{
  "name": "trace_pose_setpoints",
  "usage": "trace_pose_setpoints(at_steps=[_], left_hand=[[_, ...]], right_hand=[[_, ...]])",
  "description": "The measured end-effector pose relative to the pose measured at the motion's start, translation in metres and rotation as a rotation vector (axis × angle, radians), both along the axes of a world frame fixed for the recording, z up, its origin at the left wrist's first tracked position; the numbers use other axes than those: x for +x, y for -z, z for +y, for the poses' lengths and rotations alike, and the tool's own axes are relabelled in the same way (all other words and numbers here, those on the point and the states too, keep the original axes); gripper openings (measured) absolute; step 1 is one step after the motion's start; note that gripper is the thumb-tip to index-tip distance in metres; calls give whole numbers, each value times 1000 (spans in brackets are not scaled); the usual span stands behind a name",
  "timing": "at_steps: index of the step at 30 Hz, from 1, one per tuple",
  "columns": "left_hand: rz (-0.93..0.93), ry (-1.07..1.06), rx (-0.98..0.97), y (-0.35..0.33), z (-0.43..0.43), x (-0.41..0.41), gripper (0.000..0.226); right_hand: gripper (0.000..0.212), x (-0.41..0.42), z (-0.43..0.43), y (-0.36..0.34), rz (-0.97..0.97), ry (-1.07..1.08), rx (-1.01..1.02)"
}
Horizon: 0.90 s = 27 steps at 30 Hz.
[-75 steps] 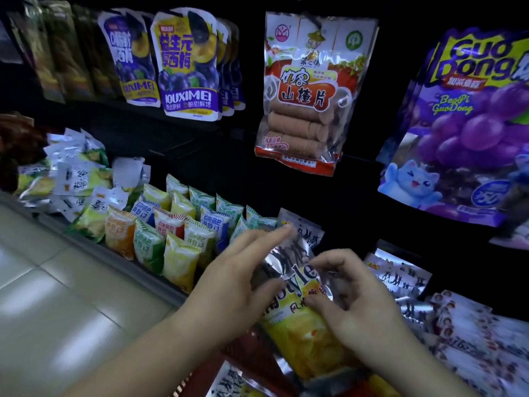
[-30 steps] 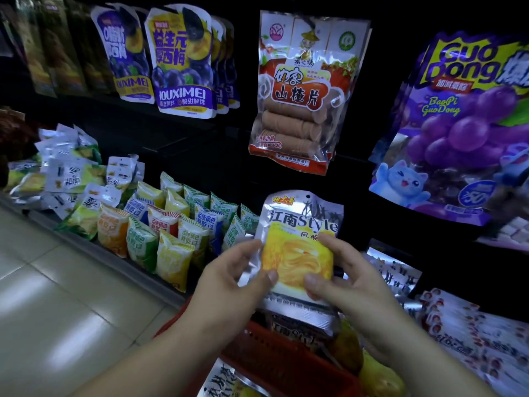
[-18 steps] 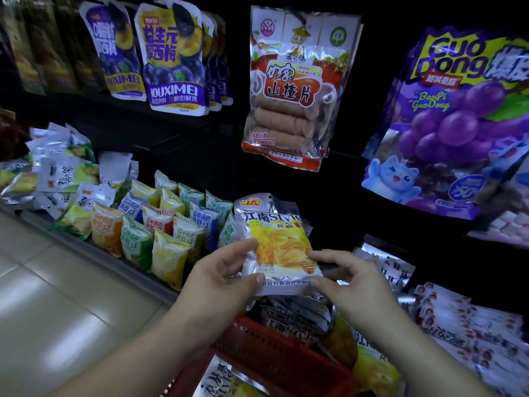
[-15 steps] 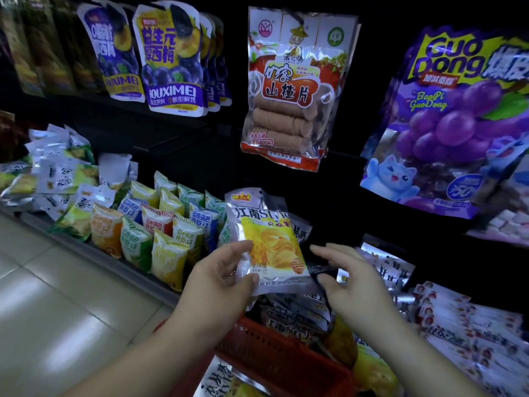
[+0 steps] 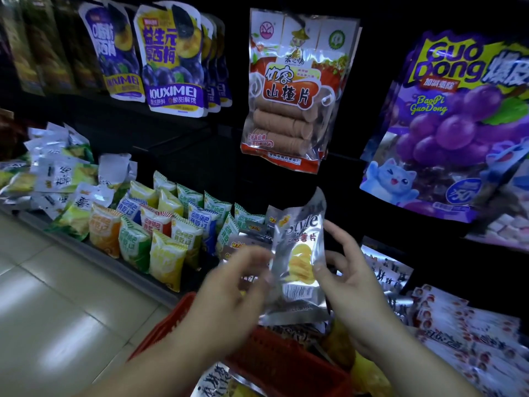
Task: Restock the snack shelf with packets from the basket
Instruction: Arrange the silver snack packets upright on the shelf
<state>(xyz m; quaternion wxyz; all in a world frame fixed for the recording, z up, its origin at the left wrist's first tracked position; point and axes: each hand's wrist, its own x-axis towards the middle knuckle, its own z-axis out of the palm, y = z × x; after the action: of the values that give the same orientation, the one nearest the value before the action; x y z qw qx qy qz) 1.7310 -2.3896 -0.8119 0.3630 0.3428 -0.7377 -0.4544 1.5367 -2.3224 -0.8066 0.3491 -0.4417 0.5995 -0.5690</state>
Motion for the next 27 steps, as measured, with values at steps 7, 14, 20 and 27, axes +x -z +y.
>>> trace_pose_setpoints(at_steps=[7, 14, 20, 27], left_hand=[[191, -53, 401, -6, -15, 8, 53], [174, -57, 309, -3, -7, 5, 42], [274, -132, 386, 1, -12, 1, 35], [169, -30, 470, 2, -15, 7, 38]], right_hand=[[58, 12, 1, -2, -299, -232, 121], [49, 17, 0, 13, -222, -102, 112], [55, 24, -2, 12, -185, -122, 39], [31, 13, -6, 11, -241, 56, 50]])
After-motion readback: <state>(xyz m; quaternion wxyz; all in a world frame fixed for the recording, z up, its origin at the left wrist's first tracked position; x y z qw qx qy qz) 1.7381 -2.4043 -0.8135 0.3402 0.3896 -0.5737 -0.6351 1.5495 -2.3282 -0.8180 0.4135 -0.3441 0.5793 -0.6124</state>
